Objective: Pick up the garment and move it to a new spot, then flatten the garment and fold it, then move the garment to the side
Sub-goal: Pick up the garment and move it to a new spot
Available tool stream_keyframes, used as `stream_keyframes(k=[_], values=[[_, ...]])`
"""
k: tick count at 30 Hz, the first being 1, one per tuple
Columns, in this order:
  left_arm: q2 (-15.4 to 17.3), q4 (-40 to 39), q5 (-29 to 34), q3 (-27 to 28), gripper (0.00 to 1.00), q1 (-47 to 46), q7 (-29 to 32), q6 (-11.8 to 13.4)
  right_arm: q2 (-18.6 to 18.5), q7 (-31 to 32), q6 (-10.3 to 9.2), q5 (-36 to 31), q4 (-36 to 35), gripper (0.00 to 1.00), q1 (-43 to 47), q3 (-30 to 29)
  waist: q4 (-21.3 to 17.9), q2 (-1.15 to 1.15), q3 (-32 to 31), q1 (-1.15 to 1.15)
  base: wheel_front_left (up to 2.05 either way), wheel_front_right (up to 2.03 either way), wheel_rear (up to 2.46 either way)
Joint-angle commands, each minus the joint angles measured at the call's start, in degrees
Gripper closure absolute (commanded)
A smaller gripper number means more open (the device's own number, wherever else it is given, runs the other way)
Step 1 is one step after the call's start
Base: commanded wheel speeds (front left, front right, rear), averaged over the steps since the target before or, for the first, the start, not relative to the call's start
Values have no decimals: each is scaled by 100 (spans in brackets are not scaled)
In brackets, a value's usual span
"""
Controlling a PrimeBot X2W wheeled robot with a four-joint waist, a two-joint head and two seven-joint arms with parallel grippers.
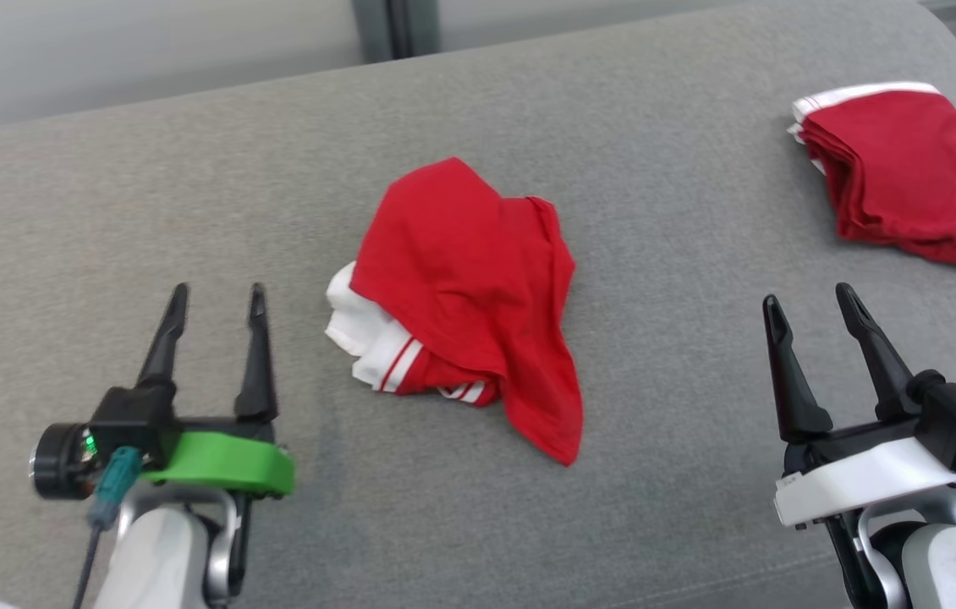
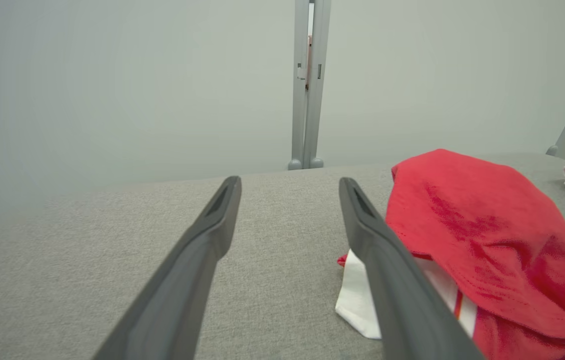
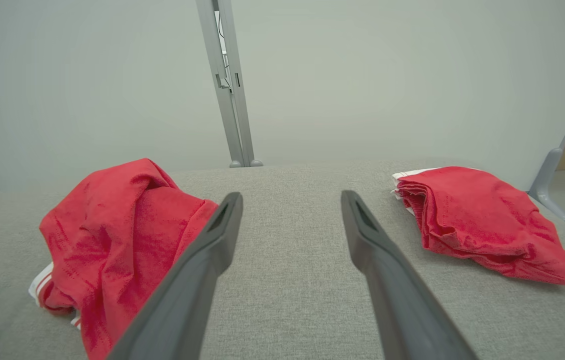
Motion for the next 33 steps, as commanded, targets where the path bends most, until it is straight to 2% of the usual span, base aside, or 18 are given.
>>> stream_keyframes(k=[1,5,10,17,23,33], values=[[106,-32,-2,86,0,167,-24,47,-11,23,-8,-28,-16,0,95,-5,424,0,-356,0,0,0,0],[273,-147,-52,290,0,470,-27,91,11,79,-8,-50,19,0,218,-45,569,0,-520,0,0,0,0],[374,-272,-49,269,0,781,-23,43,24,159,-8,-92,80,0,337,-108,609,0,-666,0,0,0,0],[351,-272,-70,111,0,1039,33,-13,76,241,-7,-130,58,0,609,-156,546,0,-905,0,0,0,0],[341,-154,-122,79,0,1241,83,38,116,329,-7,-142,33,0,773,-90,491,0,-1127,0,0,0,0],[349,-123,-170,30,0,1272,87,89,125,415,-7,-107,-69,0,805,-34,511,0,-1164,0,0,0,0]])
